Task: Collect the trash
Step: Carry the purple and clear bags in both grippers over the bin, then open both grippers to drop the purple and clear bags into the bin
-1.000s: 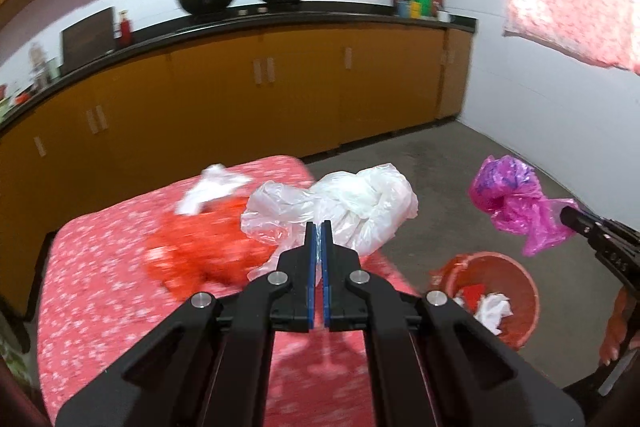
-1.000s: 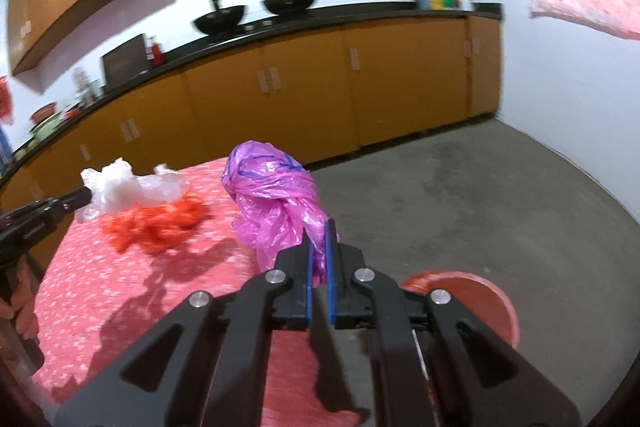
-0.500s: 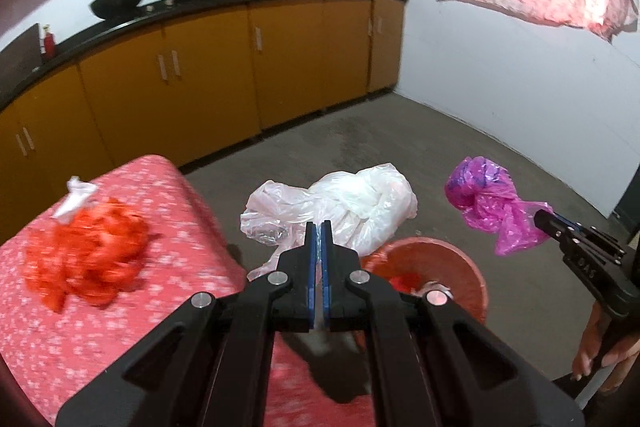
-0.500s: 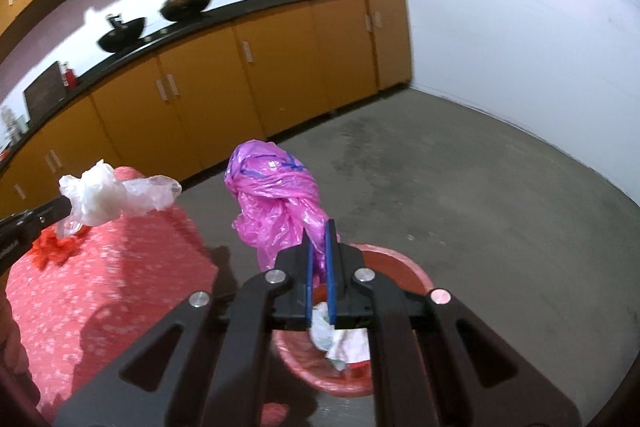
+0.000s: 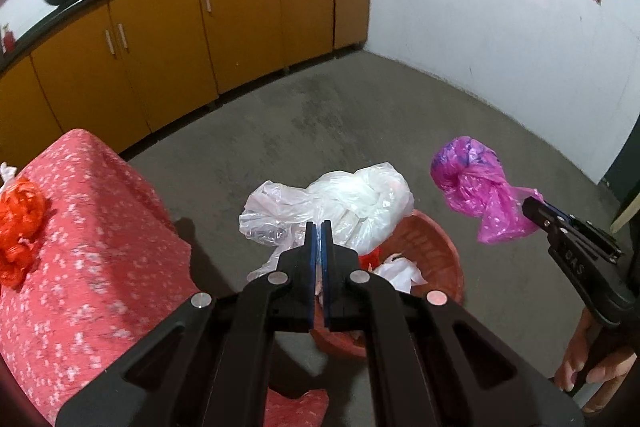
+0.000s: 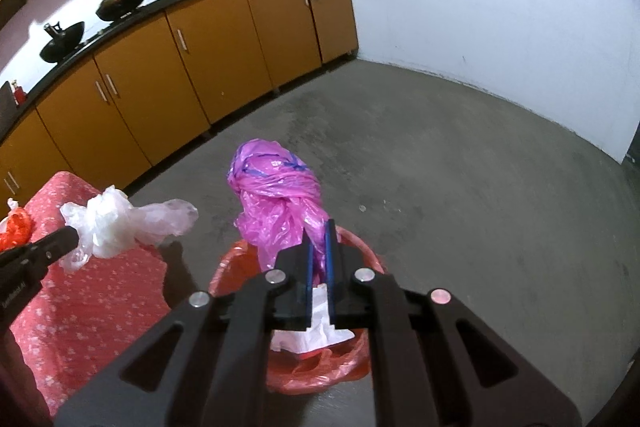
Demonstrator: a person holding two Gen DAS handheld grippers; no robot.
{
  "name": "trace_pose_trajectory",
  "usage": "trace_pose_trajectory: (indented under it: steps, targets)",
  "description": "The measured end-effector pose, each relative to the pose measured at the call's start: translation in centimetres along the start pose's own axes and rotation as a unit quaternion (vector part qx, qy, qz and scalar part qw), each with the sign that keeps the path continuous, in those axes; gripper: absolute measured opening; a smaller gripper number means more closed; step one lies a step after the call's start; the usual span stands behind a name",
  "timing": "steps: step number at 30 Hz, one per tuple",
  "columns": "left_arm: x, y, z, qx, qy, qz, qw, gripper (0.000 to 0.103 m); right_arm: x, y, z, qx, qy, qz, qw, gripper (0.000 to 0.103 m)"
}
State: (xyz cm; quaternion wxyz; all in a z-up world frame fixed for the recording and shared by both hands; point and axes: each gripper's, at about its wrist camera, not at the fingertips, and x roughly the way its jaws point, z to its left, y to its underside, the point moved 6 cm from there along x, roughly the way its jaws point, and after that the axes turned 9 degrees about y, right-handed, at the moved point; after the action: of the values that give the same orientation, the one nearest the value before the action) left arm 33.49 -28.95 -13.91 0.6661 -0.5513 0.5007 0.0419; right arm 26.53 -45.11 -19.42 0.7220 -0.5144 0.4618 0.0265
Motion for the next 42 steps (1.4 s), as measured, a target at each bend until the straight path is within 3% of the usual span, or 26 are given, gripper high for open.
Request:
trace_pose_trajectory:
  steps: [11, 24, 36, 42]
  targets:
    - [4.8, 1.7, -0.9, 0.008, -0.007, 0.051, 0.9986, 0.002, 3.9, 2.0, 0.8, -0.008, -0.006, 0.036, 0.999, 0.007]
    - [7.3, 2.9, -1.5, 0.008, 0.002, 0.081, 0.9967, 0.003, 5.3, 2.1, 1.9, -0.011, -0.012, 0.053, 0.998, 0.013]
    - [7.0, 2.5, -0.8, -0.010, 0.012, 0.072, 0.9973, 0.005, 4.2, 1.9, 1.7, -0.020, -0.016, 0.040, 0.999, 0.017]
    - [3.0, 0.7, 1.9, -0.033, -0.003, 0.027, 0.9991, 0.008, 2.3, 0.6, 2.6, -0.031, -0.020, 0.017, 0.999, 0.018]
